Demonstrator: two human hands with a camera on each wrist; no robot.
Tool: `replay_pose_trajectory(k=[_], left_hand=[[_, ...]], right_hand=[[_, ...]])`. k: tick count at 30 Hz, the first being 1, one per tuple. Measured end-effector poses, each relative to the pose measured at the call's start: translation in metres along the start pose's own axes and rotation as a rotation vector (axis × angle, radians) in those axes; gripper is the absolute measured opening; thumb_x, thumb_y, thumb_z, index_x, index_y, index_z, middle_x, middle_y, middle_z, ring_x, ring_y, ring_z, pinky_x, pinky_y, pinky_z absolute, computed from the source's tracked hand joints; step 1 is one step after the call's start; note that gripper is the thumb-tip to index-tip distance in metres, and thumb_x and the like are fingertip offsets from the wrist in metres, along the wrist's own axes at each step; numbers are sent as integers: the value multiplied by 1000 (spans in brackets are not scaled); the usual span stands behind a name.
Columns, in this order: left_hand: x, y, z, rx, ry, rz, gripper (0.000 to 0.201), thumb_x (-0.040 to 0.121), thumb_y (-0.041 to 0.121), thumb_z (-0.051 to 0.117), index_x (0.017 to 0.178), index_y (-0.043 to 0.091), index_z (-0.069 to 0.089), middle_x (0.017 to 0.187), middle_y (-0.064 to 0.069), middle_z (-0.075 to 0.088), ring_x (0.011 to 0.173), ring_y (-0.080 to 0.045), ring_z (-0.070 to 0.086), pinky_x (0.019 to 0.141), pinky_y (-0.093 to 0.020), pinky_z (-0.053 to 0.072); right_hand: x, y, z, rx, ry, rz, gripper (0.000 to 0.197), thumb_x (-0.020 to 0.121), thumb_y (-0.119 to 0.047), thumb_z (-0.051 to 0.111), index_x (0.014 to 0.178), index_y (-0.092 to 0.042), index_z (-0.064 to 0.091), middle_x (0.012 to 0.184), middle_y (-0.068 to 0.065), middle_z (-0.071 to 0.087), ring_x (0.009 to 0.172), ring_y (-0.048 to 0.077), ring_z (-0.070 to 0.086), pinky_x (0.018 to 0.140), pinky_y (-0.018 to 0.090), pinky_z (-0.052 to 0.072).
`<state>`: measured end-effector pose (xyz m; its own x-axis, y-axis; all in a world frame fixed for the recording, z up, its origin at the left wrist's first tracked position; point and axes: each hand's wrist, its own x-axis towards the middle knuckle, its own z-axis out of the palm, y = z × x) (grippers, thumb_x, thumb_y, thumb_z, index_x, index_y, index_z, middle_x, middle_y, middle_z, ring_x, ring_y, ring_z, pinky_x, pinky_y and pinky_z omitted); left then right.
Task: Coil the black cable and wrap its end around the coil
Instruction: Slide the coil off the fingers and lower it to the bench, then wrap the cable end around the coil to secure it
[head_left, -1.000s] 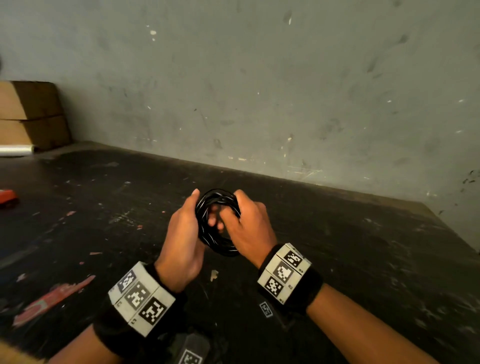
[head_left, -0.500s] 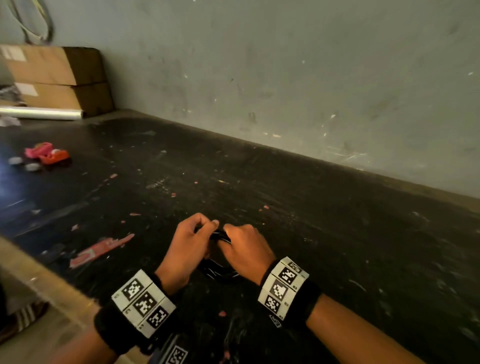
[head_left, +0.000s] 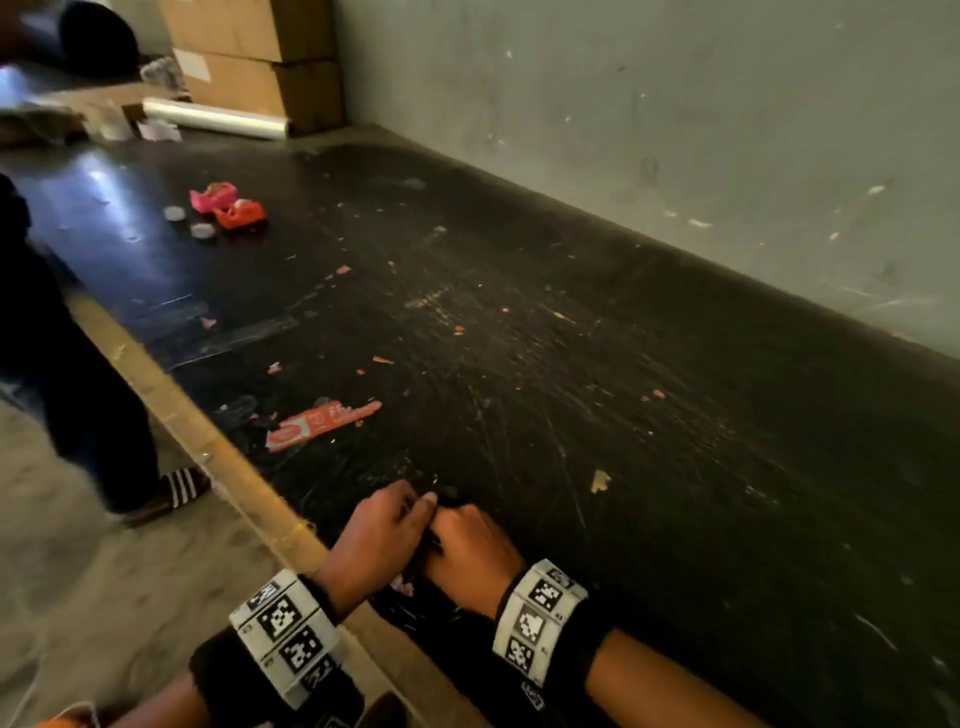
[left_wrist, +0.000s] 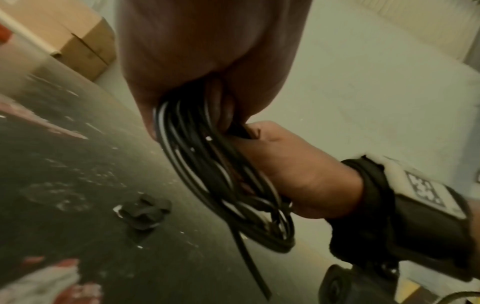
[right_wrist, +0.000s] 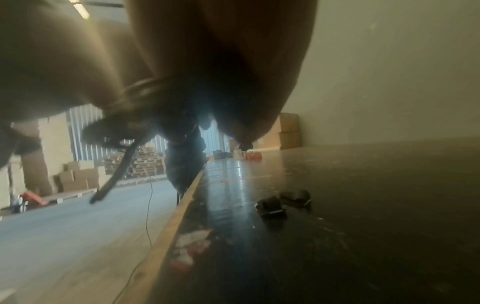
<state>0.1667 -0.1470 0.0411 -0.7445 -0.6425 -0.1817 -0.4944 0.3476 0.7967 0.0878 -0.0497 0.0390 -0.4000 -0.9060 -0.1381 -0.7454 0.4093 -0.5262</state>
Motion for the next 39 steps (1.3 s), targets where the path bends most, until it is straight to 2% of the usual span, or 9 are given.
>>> replay_pose_trajectory(k=[6,10,14,18,23,27,29,34,39], left_hand=[[46,-24,-50,-2,126,-23,24,80,21,65,60,15,55,56,0,55,55,-15,51,51,-30,37],[74,-36,-66,-89,109,-42,30,75,22,69,53,18,51,50,2,52,50,-15,49,51,-30,38],[91,-40,-71,-129,46,3,27,74,17,69,54,16,52,53,0,53,53,-15,50,56,-33,43],[106,-43,-71,-147,-75,59,27,75,13,70,54,18,53,52,4,53,52,-9,50,55,-27,41],[120,-44,-59,-189,-269,118,28,75,13,71,51,21,58,45,11,57,47,2,50,57,-24,43],[121,-25,-43,-305,-384,191,22,78,10,71,58,15,63,54,4,58,53,-3,50,56,-22,40],[120,-11,-40,-369,-453,252,14,80,8,70,66,9,68,62,-1,62,59,-3,53,60,-17,42],[118,21,-31,-459,-548,360,24,86,8,63,63,12,65,46,11,57,45,6,47,49,-11,36],[114,39,-15,-323,-551,516,25,84,8,64,59,12,63,55,3,58,54,-4,50,57,-24,40]], right_hand=[[50,13,-22,412,-119,53,28,84,-38,66,95,-12,69,81,3,71,69,-1,59,69,22,49],[73,47,-37,158,13,105,23,89,-29,61,97,-11,72,94,8,72,85,16,67,80,34,51],[83,57,-11,-226,-157,187,29,89,-28,60,115,-17,63,116,9,59,106,27,60,88,37,50],[87,54,6,-325,-148,243,28,90,-22,56,115,-13,61,119,9,56,107,31,59,90,42,50],[88,47,-3,-139,41,314,22,90,-22,54,101,-11,70,104,10,65,94,26,64,82,36,52],[81,24,-29,140,367,248,12,82,-10,65,88,-8,76,85,9,72,76,15,65,69,11,43],[74,13,-41,169,420,212,11,82,-9,67,88,-8,76,83,8,72,75,13,64,68,6,40],[45,15,-62,207,515,208,11,82,-6,67,90,-9,75,79,3,67,74,18,66,71,32,53],[20,10,-76,46,509,275,13,83,-12,66,94,-9,72,87,6,69,76,17,66,72,35,56]])
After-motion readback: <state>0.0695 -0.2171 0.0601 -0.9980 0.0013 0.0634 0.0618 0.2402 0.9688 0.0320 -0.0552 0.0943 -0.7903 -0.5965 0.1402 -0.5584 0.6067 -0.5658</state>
